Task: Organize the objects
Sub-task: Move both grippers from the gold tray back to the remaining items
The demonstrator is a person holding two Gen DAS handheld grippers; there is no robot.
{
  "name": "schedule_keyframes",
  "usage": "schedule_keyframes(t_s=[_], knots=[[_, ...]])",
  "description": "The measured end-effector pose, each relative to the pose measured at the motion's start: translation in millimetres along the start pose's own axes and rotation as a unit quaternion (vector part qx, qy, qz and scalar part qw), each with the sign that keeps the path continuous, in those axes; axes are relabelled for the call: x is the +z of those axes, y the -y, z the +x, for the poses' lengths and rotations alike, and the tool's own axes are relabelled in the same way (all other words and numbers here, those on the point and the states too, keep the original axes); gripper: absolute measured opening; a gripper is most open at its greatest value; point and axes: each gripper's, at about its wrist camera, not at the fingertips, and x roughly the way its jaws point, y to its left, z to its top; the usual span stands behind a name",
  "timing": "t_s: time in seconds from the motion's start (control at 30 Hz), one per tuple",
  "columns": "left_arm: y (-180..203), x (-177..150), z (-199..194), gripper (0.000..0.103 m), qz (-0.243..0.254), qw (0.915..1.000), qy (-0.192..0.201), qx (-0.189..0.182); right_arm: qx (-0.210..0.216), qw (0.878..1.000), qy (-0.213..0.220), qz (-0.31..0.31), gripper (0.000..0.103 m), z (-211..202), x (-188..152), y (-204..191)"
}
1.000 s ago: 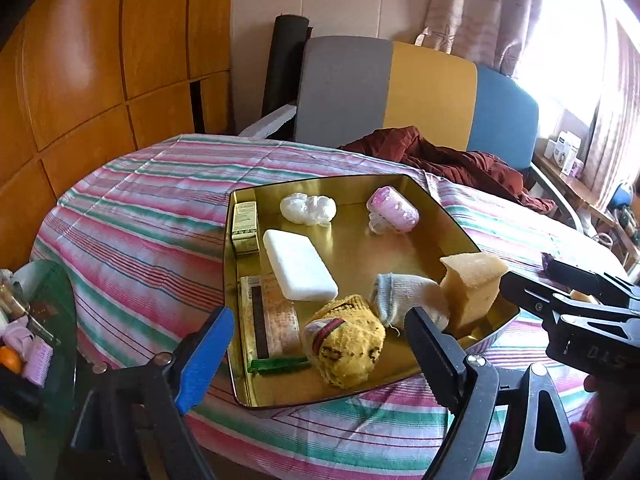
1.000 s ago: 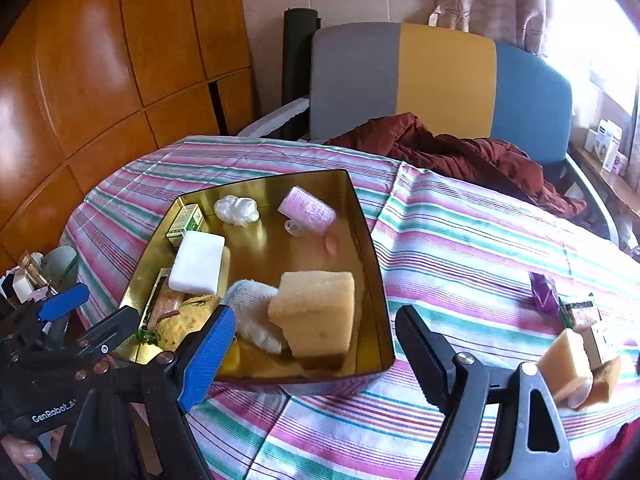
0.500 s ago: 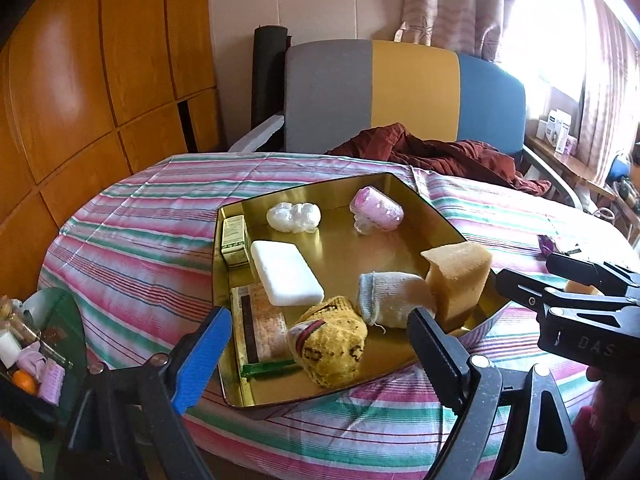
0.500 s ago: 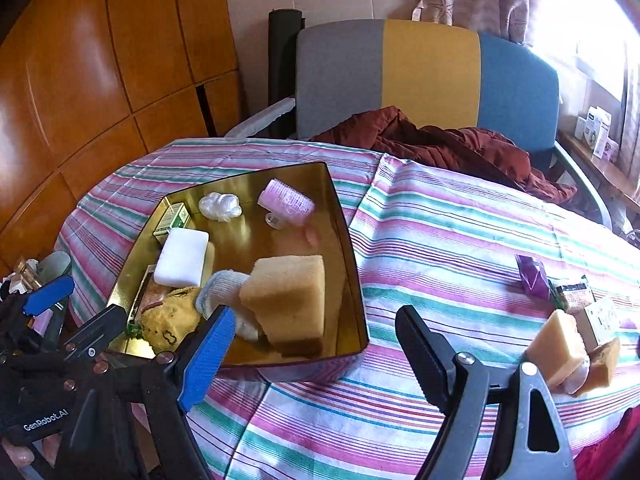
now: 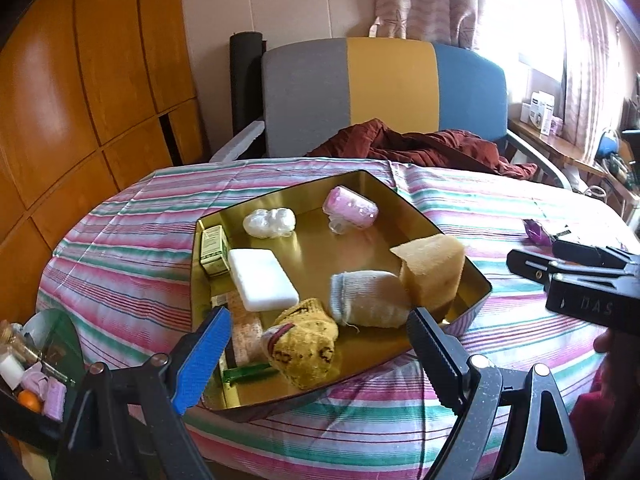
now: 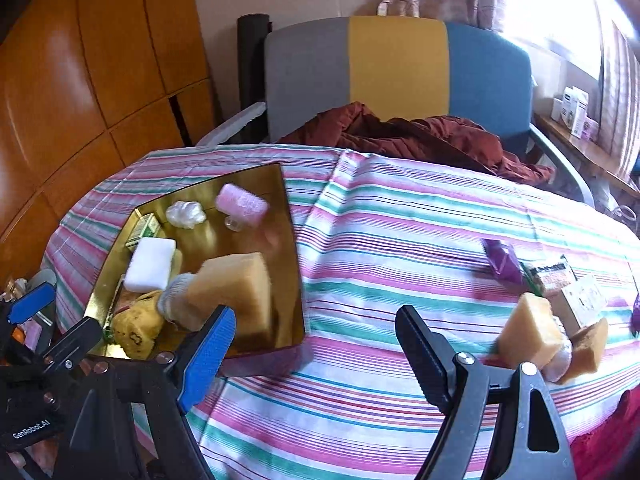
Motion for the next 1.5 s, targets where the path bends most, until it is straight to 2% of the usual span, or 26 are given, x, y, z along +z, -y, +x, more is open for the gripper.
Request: schedule_keyframes(t_s=[0.2, 0.5, 0.7, 0.87, 0.97, 1.07, 1.43, 1.5], knots=[[12, 1, 1, 0.090, 0.010, 0.9994, -0.005, -0.031, -0.029, 0.999, -0.001, 0.030, 0.084, -7, 3, 39], [42, 5, 7, 0.090, 0.047, 0.9963, -0.013, -0.071, -0.098, 0.990, 0.019, 0.101, 0.084, -36, 17, 131], [68, 8, 10, 0.090, 0.074, 0.9930, -0.016, -0.091, -0.180, 0.969, 0.045, 0.162, 0.084, -58, 18, 209], [98, 13, 15, 0.090, 0.107, 0.9881, -0.018, -0.109, -0.235, 0.949, 0.043, 0.206, 0.084, -58, -1, 258], [122, 18, 17, 0.090, 0.132, 0.9843, -0.014, -0.116, -0.229, 0.942, 0.037, 0.243, 0.084, -53, -11, 275], [146, 24, 18, 0.090, 0.159, 0.9795, -0.005, -0.124, -0.219, 0.942, 0.037, 0.252, 0.084, -50, -13, 280], [213, 28, 36, 0.090, 0.215, 0.9629, -0.018, -0.162, -0.210, 0.953, 0.019, 0.216, 0.084, -40, -10, 266], [223, 29, 40, 0.090, 0.219, 0.9606, -0.020, -0.170, -0.214, 0.951, 0.011, 0.221, 0.084, -38, -11, 268]])
